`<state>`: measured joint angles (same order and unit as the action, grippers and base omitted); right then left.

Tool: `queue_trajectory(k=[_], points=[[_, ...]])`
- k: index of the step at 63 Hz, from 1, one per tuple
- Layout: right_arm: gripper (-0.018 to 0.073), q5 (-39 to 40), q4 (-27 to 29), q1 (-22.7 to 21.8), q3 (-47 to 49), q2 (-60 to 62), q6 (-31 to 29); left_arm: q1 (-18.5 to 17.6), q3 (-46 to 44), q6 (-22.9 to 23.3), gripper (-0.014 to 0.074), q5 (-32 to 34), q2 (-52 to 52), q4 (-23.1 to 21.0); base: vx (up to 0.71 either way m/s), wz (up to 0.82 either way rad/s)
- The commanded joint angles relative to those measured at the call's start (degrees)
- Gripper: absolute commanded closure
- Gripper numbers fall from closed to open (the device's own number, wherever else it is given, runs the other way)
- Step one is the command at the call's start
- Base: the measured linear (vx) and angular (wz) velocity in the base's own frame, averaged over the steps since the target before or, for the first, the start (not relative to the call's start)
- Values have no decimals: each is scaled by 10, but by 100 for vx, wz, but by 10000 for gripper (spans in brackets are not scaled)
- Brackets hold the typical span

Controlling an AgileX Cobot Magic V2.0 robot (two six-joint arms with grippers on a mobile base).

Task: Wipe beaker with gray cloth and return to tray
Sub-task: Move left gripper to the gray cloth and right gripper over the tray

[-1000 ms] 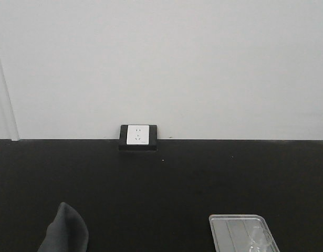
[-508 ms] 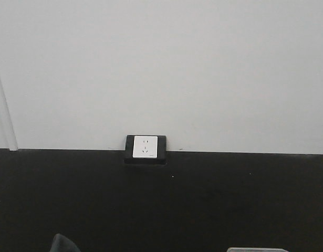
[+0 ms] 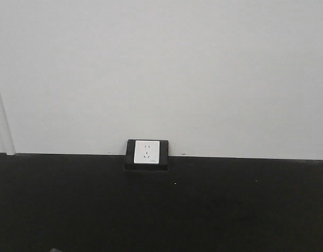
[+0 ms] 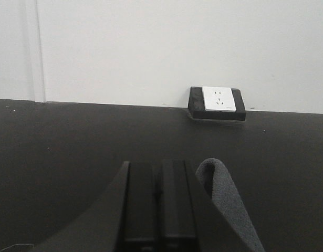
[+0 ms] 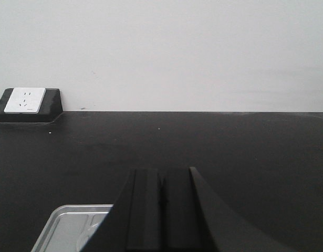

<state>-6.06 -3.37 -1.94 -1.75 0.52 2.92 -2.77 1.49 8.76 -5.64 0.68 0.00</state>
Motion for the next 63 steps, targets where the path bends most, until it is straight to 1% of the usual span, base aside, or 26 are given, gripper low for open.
queue_trajectory(k=[1,22,24,30,35,38,42,44,47,51,56,63], points=[[571,47,-2,-1,-3,5,-2,0,18,3,603,47,8,0,3,0],[571,56,-2,-1,-3,5,-2,0,18,3,603,50,8,0,0,0],[571,57,-2,-1,-3,5,-2,0,18,7,603,50,8,-6,0,0],[571,57,-2,-1,-3,5,-2,0,18,7,603,66,8,-6,0,0],[571,83,-2,-1,-3,5,-2,0,13,7,603,89,8,-6,0,0],[571,113,-2,-1,-3,5,-2,0,3,7,601,98,8,-6,0,0],[571,160,-2,-1,1,5,-2,0,-33,7,598,88,8,-6,0,0],[571,163,-2,-1,9,5,-2,0,-59,7,596,78,6,-6,0,0],[571,145,-2,-1,30,4,-2,0,-94,7,591,56,1,-6,0,0],[571,90,-2,-1,75,-3,-2,0,-152,6,582,19,-16,-6,0,0],[571,20,-2,-1,141,-27,-2,0,-219,5,564,-46,-52,-5,0,0],[571,-28,-5,-1,218,-78,-2,0,-298,-9,517,-86,-120,-4,0,0]])
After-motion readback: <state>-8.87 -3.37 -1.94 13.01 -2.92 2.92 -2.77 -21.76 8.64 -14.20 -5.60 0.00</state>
